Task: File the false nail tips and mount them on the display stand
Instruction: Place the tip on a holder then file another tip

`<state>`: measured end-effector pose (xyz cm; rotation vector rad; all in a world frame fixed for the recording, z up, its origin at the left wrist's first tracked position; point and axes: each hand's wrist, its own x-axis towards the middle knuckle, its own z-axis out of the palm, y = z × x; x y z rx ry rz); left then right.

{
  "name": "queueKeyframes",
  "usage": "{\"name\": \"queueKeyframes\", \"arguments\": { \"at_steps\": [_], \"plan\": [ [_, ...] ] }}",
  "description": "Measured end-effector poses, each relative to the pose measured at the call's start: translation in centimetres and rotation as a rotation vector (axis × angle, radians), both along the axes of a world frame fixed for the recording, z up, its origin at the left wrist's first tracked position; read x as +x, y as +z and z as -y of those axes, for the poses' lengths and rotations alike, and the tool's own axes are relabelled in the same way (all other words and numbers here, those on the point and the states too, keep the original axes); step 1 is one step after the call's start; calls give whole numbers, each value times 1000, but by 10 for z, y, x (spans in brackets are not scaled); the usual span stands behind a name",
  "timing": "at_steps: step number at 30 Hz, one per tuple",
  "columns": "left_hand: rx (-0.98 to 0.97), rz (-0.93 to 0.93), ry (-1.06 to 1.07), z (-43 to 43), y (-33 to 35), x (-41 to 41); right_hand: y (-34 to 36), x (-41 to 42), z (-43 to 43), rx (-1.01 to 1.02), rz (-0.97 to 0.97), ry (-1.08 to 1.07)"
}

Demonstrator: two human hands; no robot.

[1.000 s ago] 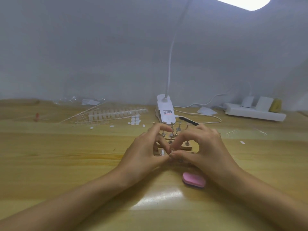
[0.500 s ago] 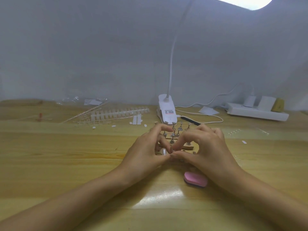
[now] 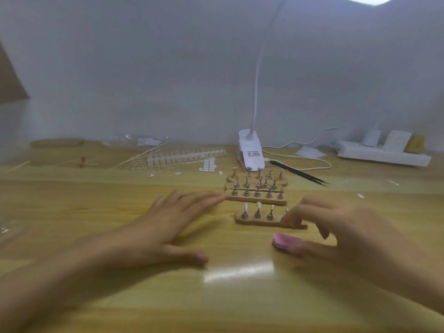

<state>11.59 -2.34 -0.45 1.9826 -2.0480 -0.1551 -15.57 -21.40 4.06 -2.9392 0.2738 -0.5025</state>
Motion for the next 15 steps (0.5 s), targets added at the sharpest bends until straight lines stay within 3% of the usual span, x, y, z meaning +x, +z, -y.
{"name": "queueKeyframes", "arguments": {
  "at_steps": [3,7,12,15],
  "plan": [
    [-152,130,184,6,1,14,-15,-3,-6,-73,-73,-14],
    [-344,218,453,21,15,28,-13,-10,-11,-24,-35,-13],
    [-475,330,389,35,35,13,1,-35,30,55,203,-181],
    [-508,452,318,45,33,-2,2,-54,76,44,195,-370]
  ]
}}
